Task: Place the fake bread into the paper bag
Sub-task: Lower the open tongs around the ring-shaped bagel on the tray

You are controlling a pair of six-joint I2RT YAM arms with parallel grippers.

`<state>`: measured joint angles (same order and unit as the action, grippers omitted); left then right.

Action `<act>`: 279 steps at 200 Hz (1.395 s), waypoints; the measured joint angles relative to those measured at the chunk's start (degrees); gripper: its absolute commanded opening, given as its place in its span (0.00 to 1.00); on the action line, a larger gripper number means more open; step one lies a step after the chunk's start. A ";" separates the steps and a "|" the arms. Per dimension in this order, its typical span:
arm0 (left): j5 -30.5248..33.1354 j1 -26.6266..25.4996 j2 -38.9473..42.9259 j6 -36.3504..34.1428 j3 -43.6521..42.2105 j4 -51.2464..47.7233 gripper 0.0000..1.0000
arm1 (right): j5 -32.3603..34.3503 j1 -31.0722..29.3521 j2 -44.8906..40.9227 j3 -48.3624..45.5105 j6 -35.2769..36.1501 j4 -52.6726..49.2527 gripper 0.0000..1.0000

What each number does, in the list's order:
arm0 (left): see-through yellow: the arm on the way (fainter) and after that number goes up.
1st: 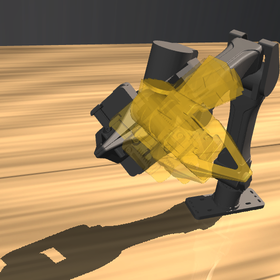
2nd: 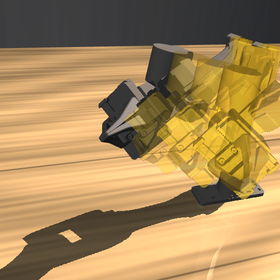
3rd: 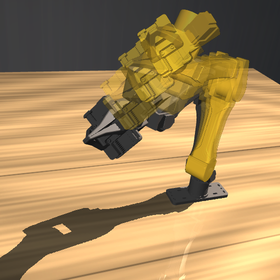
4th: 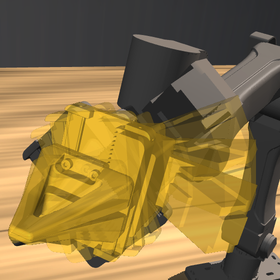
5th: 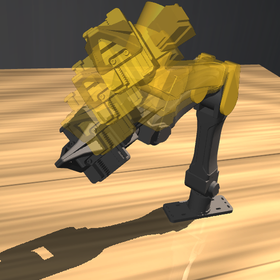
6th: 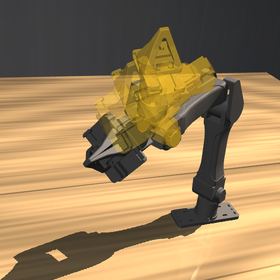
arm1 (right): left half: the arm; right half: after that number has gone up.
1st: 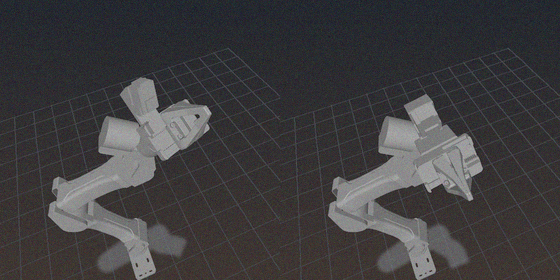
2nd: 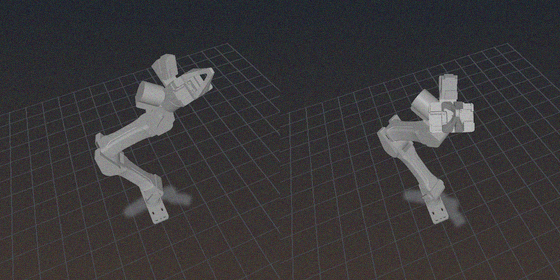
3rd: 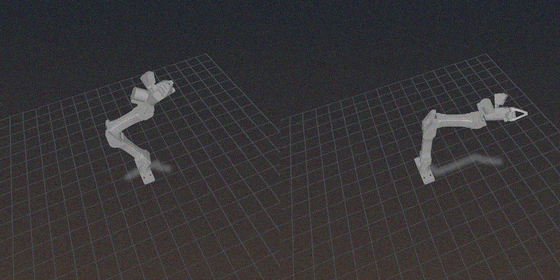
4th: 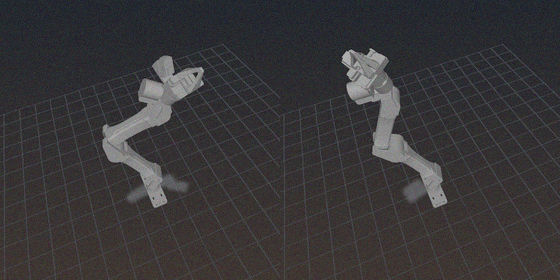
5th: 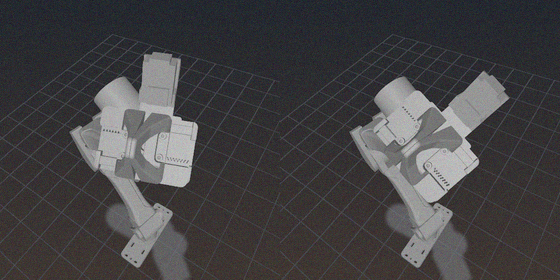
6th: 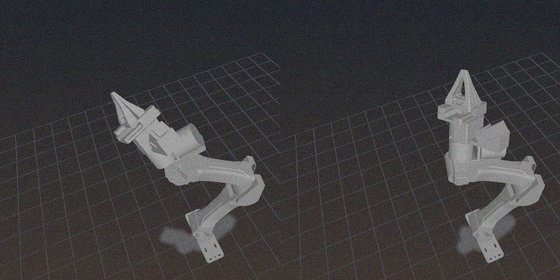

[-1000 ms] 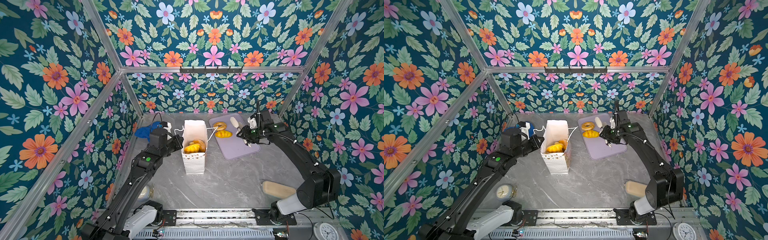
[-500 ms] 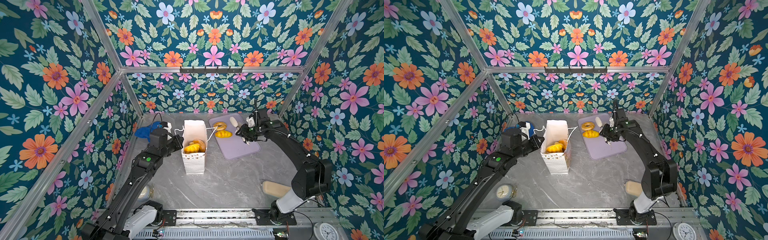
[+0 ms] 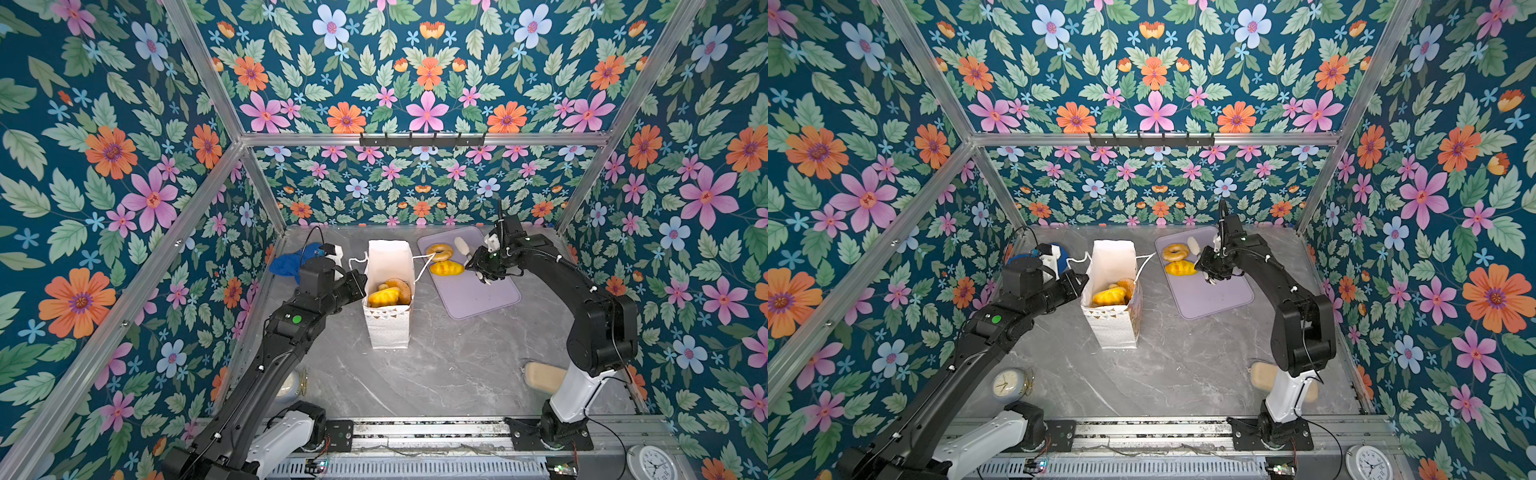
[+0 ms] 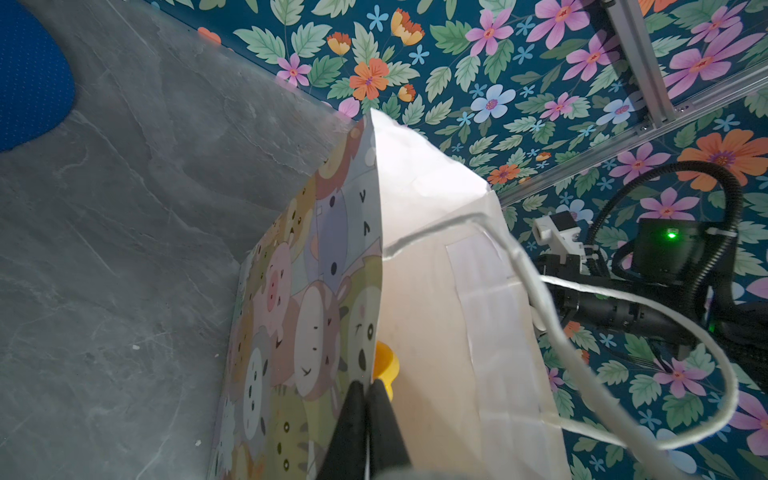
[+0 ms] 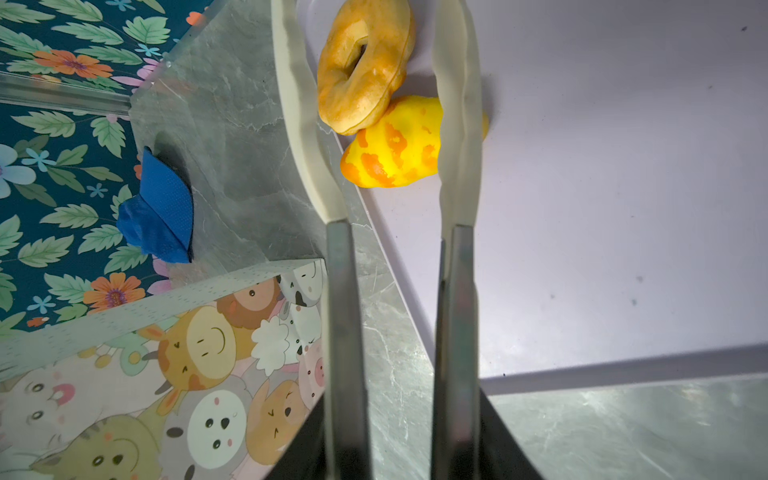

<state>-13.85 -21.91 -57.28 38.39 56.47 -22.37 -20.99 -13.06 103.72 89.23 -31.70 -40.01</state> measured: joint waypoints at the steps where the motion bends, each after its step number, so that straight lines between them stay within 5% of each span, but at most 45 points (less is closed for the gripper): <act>1: 0.00 0.00 0.00 0.00 0.00 0.00 0.08 | 0.00 0.00 0.13 0.04 0.00 0.02 0.41; 279: 0.04 0.00 -0.24 -0.02 -0.68 0.87 0.08 | -3.91 0.04 14.53 10.49 0.44 0.13 0.40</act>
<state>-13.80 -21.91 -57.52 38.37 55.79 -21.50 -24.91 -13.02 118.26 99.72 -31.27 -39.88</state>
